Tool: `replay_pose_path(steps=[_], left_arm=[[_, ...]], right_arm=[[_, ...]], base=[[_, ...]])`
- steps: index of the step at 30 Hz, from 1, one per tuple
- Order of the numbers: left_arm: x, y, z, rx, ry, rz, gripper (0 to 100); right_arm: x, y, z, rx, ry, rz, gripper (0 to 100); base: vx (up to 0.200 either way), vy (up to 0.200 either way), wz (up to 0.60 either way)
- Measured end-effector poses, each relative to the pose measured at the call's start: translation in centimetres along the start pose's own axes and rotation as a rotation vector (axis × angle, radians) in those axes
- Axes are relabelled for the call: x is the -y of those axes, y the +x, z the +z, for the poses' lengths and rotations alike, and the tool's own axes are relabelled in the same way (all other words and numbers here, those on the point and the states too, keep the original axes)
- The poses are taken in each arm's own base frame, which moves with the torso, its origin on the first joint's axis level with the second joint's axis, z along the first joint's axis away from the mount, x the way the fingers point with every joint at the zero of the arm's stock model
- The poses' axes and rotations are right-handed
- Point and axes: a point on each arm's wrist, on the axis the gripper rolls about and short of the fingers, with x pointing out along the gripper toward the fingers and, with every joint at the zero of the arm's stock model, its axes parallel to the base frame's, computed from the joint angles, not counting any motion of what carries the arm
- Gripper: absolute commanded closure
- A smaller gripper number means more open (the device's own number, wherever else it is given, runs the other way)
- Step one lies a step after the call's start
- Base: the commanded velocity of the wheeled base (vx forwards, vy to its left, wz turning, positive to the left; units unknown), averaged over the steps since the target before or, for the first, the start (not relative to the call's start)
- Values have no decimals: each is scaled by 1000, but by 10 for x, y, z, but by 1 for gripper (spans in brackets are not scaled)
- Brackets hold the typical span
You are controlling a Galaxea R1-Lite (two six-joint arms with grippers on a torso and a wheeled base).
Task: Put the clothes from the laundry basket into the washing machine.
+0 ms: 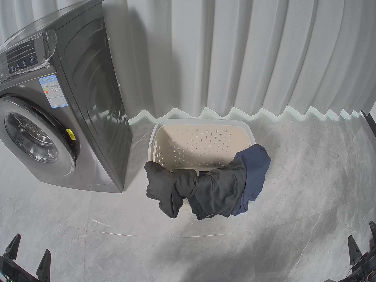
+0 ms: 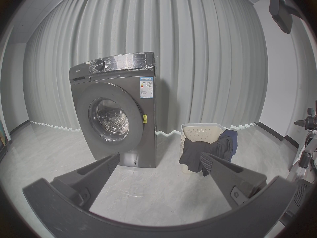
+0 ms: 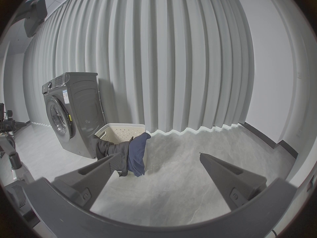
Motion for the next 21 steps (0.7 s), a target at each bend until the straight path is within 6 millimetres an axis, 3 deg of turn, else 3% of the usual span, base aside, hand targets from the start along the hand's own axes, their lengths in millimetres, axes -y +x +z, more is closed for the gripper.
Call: replay_pose_path(steps=[4, 13, 21], left_arm=[[0, 0, 0, 0, 0, 0, 0], [0, 0, 0, 0, 0, -1, 0], [0, 0, 0, 0, 0, -2, 0]], right_arm=[[0, 0, 0, 0, 0, 0, 0], [0, 0, 0, 0, 0, 0, 0], [0, 0, 0, 0, 0, 0, 0]], base=[[200, 0, 0], [0, 0, 0], [0, -200, 0]])
